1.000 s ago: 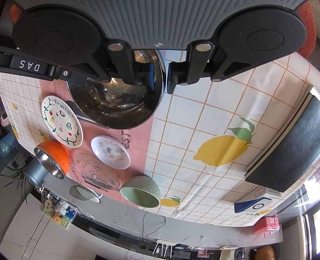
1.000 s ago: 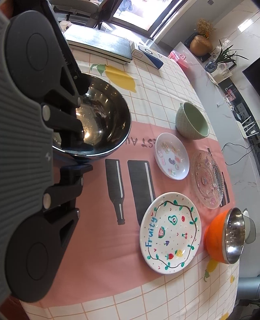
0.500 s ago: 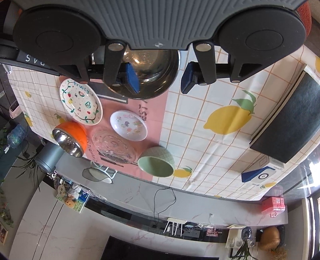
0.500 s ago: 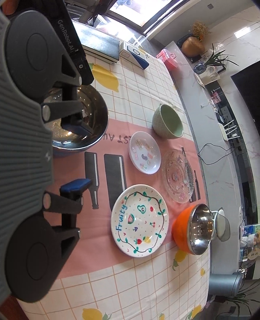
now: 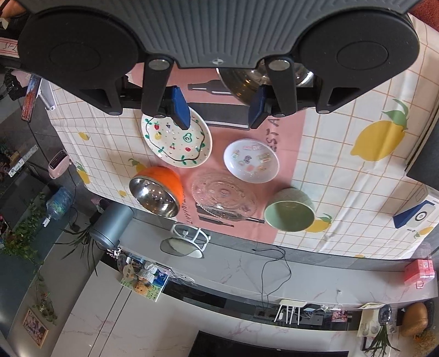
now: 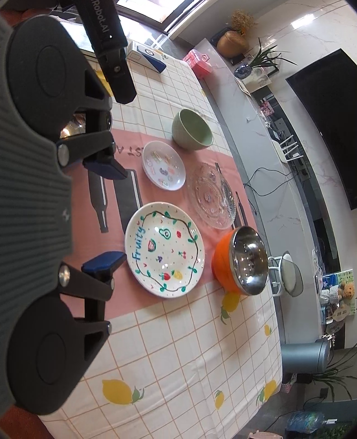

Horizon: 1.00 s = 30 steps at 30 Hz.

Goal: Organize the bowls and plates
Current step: 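Close the right tool on the orange bowl rim while the left tool grips beside it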

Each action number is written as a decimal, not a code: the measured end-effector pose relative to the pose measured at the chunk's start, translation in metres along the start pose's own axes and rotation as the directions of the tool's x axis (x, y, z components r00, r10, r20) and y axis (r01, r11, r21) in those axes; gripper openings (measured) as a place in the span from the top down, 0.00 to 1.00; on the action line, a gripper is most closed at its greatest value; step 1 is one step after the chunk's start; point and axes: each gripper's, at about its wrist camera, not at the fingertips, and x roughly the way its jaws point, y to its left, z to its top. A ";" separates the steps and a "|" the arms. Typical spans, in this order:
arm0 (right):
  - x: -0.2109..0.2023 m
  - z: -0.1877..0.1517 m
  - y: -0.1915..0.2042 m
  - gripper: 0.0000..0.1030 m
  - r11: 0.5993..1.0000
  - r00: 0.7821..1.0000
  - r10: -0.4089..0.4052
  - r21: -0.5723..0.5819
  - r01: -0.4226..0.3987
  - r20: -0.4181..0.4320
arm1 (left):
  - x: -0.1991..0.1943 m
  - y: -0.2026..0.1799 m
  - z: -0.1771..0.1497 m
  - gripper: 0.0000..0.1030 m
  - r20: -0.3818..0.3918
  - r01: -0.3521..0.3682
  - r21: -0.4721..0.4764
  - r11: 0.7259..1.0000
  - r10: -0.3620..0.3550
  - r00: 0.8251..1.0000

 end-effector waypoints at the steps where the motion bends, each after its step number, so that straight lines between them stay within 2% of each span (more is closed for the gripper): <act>1: 0.001 0.001 -0.004 0.44 1.000 1.000 -0.005 0.008 0.005 0.001 | 0.003 -0.002 0.002 0.46 -0.010 0.011 -0.003 1.000 -0.011 1.000; 16: 0.011 0.050 -0.069 0.44 0.994 0.997 -0.055 0.097 0.050 0.058 | 0.047 -0.058 0.051 0.46 -0.070 0.132 0.018 0.991 -0.130 0.989; 25: 0.029 0.094 -0.102 0.44 0.989 0.995 -0.073 0.134 0.063 0.074 | 0.094 -0.083 0.082 0.46 -0.103 0.136 0.015 0.991 -0.133 0.986; 30: 0.046 0.118 -0.118 0.45 0.985 0.996 -0.064 0.163 0.053 0.061 | 0.124 -0.079 0.101 0.46 -0.134 0.132 -0.059 0.989 -0.139 0.981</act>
